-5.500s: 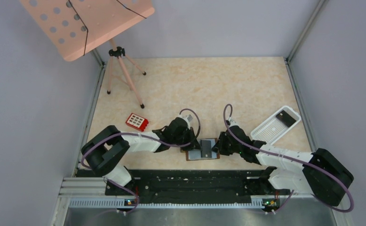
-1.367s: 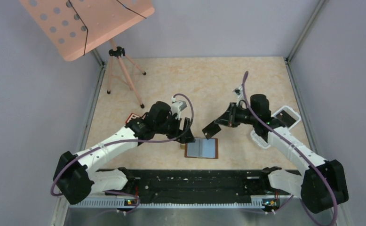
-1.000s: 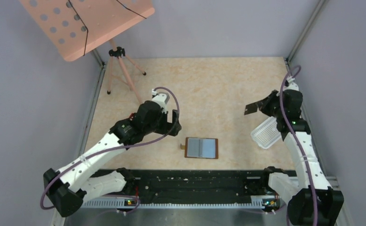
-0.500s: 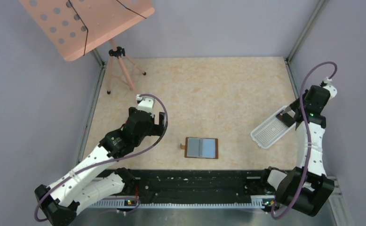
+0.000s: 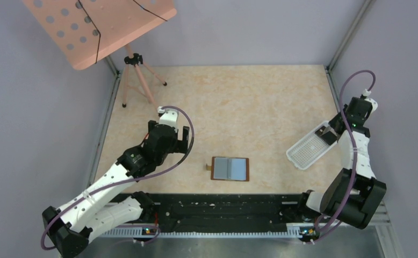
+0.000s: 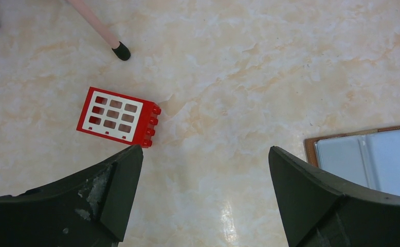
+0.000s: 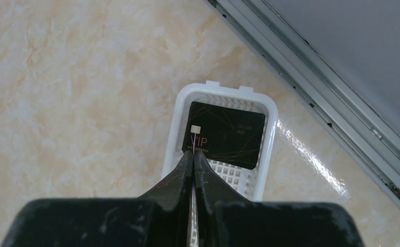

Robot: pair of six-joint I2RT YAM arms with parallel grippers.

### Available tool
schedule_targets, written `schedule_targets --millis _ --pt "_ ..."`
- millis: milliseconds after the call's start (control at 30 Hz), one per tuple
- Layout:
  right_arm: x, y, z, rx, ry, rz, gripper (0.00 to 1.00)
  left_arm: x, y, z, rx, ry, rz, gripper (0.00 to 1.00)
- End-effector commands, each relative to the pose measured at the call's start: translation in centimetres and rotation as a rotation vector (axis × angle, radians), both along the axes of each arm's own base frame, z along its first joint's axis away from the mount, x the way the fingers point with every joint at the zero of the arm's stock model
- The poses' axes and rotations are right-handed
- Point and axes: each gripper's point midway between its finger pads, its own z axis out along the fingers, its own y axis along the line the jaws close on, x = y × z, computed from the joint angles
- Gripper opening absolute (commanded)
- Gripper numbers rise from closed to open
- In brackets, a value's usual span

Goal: Take the credit cards out of the card holder
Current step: Place the credit card in the storage box.

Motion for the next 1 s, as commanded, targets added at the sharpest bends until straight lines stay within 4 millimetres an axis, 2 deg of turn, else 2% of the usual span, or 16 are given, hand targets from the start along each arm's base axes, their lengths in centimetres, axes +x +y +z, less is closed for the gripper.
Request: schedule_targets --millis 0,267,967 --pt "1.1 -1.5 1.1 -0.043 -0.078 -0.014 0.0 0.8 0.0 0.9 -0.001 -0.045 0.015 0.98" --pt "1.9 -1.8 -0.8 -0.006 -0.047 -0.012 0.0 0.9 0.2 0.8 0.013 -0.044 0.019 0.98" --pt "2.8 -2.2 -3.7 0.017 -0.032 0.007 0.0 1.0 -0.1 0.7 0.014 -0.039 0.012 0.97"
